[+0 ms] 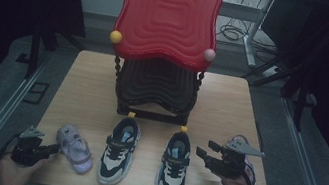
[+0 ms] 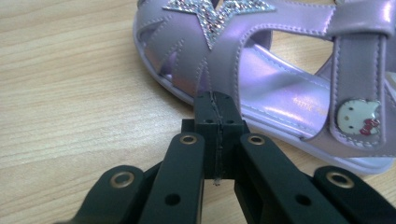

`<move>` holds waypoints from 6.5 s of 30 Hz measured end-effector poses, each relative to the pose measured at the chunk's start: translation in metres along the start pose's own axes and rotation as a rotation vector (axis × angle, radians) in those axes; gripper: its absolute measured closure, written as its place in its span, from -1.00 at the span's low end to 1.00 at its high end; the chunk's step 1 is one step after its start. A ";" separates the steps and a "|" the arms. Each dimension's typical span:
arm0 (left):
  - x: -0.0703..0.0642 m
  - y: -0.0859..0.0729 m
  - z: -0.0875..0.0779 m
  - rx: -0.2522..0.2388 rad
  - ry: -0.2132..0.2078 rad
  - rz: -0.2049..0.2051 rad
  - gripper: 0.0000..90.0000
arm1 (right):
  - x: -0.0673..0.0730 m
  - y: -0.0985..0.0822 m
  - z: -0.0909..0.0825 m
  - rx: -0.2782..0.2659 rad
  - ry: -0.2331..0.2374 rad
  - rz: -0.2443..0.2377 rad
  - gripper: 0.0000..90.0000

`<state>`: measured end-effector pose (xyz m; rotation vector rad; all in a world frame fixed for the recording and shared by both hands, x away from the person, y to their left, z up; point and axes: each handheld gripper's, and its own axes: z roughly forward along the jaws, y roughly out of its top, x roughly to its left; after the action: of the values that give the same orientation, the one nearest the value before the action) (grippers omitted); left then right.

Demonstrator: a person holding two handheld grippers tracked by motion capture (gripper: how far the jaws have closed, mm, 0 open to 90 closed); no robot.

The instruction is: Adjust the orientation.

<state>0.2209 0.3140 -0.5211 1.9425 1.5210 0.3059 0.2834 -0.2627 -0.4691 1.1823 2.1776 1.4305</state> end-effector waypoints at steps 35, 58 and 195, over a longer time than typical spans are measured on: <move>0.028 0.042 0.024 0.013 -0.077 0.012 0.99 | -0.003 -0.005 0.004 0.017 -0.004 0.012 -0.10; -0.019 0.066 -0.027 -0.267 -0.140 0.093 0.27 | -0.004 -0.005 0.001 0.014 0.007 0.018 -0.08; -0.078 0.082 -0.006 -0.182 -0.202 0.198 -0.11 | -0.056 -0.041 -0.054 0.291 -0.205 -0.153 1.00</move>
<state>0.2583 0.2338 -0.4509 1.9182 1.1352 0.3109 0.2656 -0.3462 -0.4902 1.1637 2.3242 0.9113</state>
